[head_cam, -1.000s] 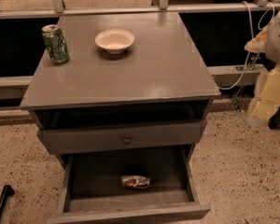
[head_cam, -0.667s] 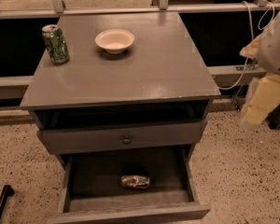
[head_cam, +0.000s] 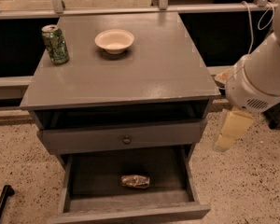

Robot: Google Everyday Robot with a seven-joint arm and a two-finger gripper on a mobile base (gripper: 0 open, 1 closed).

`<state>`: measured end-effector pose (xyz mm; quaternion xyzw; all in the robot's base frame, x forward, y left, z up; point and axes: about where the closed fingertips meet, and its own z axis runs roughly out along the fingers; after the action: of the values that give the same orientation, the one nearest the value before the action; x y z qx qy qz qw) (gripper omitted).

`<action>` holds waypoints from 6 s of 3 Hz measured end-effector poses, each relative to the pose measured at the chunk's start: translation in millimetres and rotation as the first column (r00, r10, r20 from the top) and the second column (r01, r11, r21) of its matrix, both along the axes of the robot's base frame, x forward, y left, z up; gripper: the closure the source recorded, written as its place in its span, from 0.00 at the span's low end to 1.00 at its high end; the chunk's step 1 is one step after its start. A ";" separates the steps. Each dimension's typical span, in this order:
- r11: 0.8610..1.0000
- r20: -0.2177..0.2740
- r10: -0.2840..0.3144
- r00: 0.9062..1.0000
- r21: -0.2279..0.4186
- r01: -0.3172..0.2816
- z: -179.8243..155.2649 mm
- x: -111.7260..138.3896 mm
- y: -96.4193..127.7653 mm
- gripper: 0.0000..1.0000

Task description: Pick orange can from middle drawer and place on counter

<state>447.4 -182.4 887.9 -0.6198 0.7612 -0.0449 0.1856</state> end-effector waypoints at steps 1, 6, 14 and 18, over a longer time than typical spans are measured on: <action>0.993 -0.069 0.097 0.993 0.076 -0.092 -24.7 -5.8 19.6 0.00; 0.794 0.141 0.228 0.963 0.545 -0.268 -210.2 -32.3 114.8 0.00; 0.632 0.066 0.271 0.960 0.740 -0.229 -453.2 40.4 172.2 0.15; 0.737 0.059 0.161 0.985 0.656 -0.160 -513.0 68.1 174.3 0.38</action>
Offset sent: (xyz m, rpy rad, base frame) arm -0.0229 0.0878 -0.1223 0.5369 -0.0765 0.2590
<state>515.5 -8.2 374.9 -0.5779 0.6721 0.2426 0.3943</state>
